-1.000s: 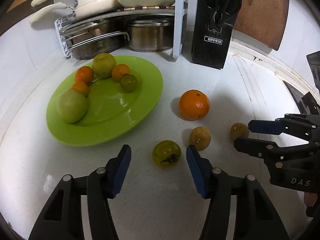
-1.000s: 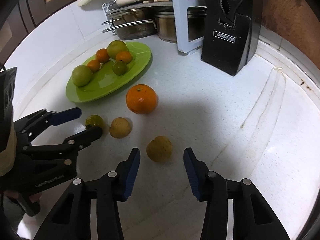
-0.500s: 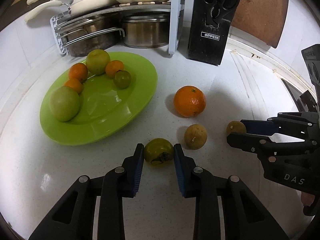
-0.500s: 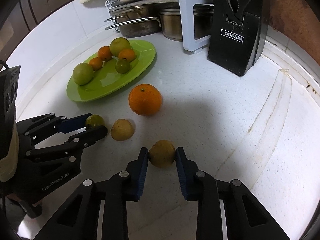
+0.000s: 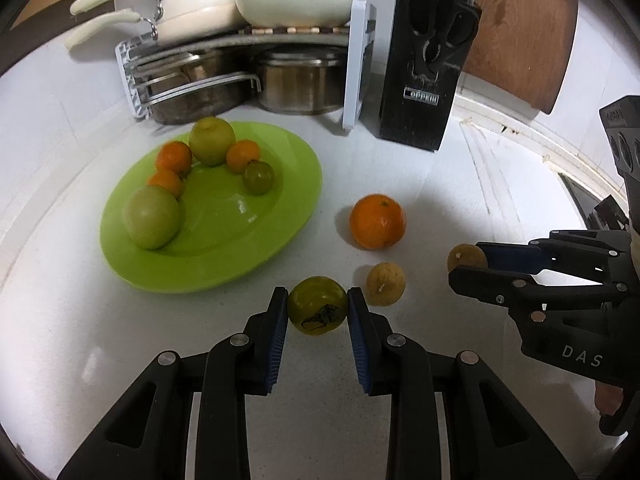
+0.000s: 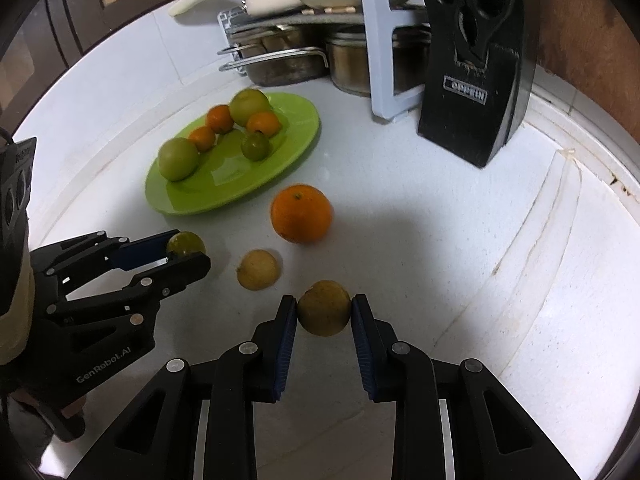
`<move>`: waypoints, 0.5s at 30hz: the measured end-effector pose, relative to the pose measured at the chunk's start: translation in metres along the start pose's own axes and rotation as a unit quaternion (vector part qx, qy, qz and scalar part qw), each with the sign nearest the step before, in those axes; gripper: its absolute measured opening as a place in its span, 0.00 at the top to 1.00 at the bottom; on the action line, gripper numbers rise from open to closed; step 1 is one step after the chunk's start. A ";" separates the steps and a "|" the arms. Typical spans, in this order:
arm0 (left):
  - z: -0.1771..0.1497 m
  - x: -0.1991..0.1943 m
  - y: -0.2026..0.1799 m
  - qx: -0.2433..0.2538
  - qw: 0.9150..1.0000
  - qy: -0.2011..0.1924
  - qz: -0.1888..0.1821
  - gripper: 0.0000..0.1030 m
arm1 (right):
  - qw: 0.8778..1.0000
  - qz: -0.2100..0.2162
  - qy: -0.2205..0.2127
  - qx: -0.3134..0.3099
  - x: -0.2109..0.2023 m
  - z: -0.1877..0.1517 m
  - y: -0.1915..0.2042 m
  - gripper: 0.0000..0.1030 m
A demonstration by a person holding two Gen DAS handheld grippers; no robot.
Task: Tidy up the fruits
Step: 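Carry both held small fruits over the lime-green plate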
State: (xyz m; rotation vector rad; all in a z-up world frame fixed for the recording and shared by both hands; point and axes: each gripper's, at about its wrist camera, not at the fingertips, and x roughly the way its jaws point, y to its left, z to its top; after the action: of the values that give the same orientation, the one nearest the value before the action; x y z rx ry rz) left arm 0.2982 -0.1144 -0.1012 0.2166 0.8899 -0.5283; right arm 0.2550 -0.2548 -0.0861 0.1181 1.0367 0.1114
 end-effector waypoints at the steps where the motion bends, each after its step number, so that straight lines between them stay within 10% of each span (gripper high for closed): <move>1: 0.001 -0.003 0.000 0.001 1.000 -0.004 0.001 0.71 | 1.000 0.002 -0.003 -0.002 -0.002 0.002 0.002 0.72; 15: 0.030 -0.015 0.033 -0.006 0.998 -0.044 0.034 0.71 | 0.998 0.032 -0.040 -0.042 0.000 0.048 0.031 0.72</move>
State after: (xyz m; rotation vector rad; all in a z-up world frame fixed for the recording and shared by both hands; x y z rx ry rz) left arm 0.3283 -0.0929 -0.0722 0.2106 0.7980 -0.4647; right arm 0.2950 -0.2260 -0.0576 0.0783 0.9481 0.2072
